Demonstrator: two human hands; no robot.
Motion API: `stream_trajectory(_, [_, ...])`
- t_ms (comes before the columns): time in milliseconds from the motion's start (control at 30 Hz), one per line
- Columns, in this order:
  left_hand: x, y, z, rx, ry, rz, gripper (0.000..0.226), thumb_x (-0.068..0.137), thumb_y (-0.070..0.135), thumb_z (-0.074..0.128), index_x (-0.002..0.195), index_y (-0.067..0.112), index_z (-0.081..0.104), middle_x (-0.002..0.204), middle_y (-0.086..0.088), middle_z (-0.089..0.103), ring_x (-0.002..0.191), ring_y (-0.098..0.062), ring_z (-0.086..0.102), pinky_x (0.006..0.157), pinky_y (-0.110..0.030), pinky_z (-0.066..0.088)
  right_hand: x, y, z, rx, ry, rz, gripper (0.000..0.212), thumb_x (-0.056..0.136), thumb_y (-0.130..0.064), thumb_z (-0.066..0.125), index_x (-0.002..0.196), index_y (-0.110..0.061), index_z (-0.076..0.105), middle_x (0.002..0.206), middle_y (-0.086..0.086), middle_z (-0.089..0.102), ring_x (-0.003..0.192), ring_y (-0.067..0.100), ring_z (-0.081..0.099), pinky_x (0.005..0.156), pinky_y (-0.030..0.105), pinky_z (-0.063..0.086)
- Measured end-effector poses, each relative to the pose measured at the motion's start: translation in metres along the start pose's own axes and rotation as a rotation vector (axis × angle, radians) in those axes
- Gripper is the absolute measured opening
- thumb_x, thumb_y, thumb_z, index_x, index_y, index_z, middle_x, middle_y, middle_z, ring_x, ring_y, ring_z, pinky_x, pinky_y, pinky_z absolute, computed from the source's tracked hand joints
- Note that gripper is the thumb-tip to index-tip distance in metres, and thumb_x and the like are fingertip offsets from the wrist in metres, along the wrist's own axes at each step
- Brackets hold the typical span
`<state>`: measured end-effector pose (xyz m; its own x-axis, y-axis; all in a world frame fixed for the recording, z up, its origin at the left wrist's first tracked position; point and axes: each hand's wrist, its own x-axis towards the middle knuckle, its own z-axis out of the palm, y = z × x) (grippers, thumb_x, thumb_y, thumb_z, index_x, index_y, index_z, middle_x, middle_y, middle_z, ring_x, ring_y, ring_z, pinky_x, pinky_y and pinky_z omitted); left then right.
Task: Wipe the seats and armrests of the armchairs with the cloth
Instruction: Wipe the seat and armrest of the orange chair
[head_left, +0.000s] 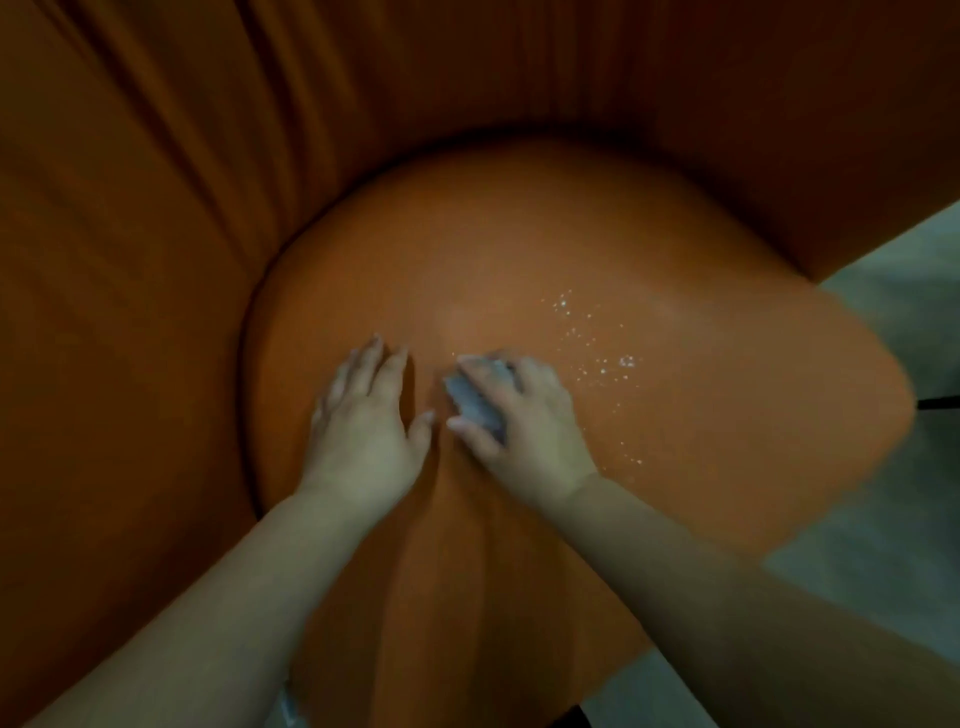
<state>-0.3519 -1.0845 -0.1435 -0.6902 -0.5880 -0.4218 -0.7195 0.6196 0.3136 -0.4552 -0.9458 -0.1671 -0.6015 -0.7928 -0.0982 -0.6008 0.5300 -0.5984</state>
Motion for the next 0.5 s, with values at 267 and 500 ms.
stream_trajectory(267, [-0.007, -0.007, 0.027, -0.088, 0.043, -0.078, 0.075, 0.093, 0.044, 0.053, 0.154, 0.029, 0.012, 0.162, 0.012, -0.003, 0.148, -0.013, -0.004, 0.116, -0.042, 0.005, 0.018, 0.043, 0.005, -0.083, 0.325, 0.128, 0.041, 0.084, -0.004, 0.065, 0.124, -0.014, 0.064, 0.122, 0.019, 0.058, 0.11, 0.04, 0.052, 0.093, 0.047, 0.043])
stream_trajectory(500, [-0.018, -0.019, 0.027, -0.099, 0.056, -0.108, 0.077, 0.09, 0.041, 0.057, 0.153, 0.028, 0.016, 0.162, 0.011, -0.001, 0.148, -0.013, -0.003, 0.116, -0.046, 0.014, 0.023, 0.032, 0.003, -0.118, 0.043, -0.249, 0.039, 0.085, -0.01, 0.067, 0.124, -0.015, 0.065, 0.123, 0.018, 0.06, 0.112, 0.035, 0.056, 0.095, 0.038, 0.043])
